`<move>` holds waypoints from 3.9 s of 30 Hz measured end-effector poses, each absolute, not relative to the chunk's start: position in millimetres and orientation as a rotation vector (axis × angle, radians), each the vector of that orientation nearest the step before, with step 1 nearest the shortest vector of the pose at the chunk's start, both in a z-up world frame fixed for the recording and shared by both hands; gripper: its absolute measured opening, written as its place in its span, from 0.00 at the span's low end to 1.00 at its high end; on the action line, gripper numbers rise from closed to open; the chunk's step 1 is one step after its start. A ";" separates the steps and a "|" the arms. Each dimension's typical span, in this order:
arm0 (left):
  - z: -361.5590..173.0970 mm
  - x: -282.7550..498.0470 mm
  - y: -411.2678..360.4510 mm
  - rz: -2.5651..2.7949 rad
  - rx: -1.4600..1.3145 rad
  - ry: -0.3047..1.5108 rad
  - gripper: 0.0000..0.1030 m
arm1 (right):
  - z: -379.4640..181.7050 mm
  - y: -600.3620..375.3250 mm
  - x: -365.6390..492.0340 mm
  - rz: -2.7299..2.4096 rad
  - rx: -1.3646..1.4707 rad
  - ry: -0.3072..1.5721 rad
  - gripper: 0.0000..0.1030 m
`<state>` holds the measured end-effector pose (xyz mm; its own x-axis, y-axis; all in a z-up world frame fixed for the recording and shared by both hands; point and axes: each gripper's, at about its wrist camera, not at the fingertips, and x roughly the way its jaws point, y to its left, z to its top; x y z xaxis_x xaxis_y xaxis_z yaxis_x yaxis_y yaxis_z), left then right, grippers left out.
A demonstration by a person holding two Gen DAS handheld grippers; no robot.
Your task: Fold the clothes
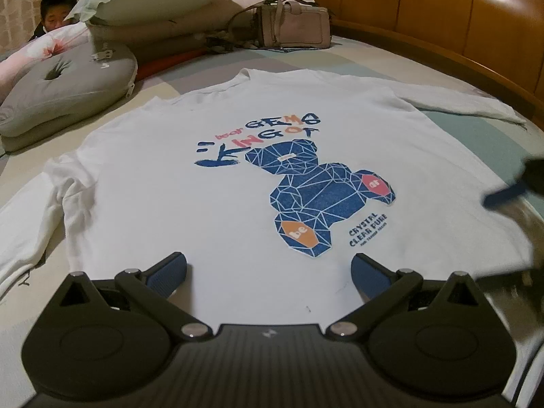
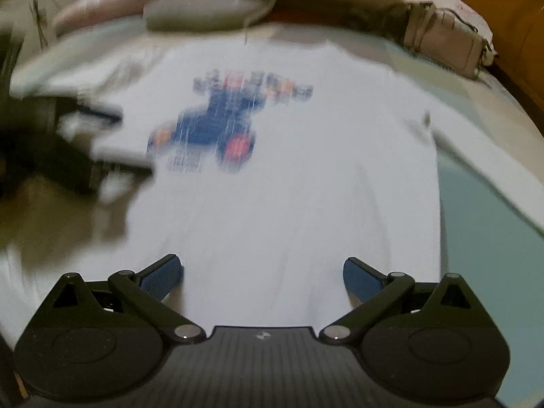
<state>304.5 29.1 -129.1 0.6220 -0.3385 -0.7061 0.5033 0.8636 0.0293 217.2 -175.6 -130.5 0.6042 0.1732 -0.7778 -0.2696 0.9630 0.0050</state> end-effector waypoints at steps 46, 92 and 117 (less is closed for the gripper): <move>-76.8 382.9 146.1 -0.050 -0.226 0.731 0.99 | -128.9 -162.9 294.4 0.415 -0.016 0.797 1.00; -145.0 283.3 448.1 0.510 -0.852 0.472 0.26 | -129.2 -157.7 298.3 0.391 -0.036 0.790 1.00; -96.1 292.8 484.7 0.792 -0.473 0.597 0.14 | -133.6 -154.8 298.7 0.362 -0.075 0.759 1.00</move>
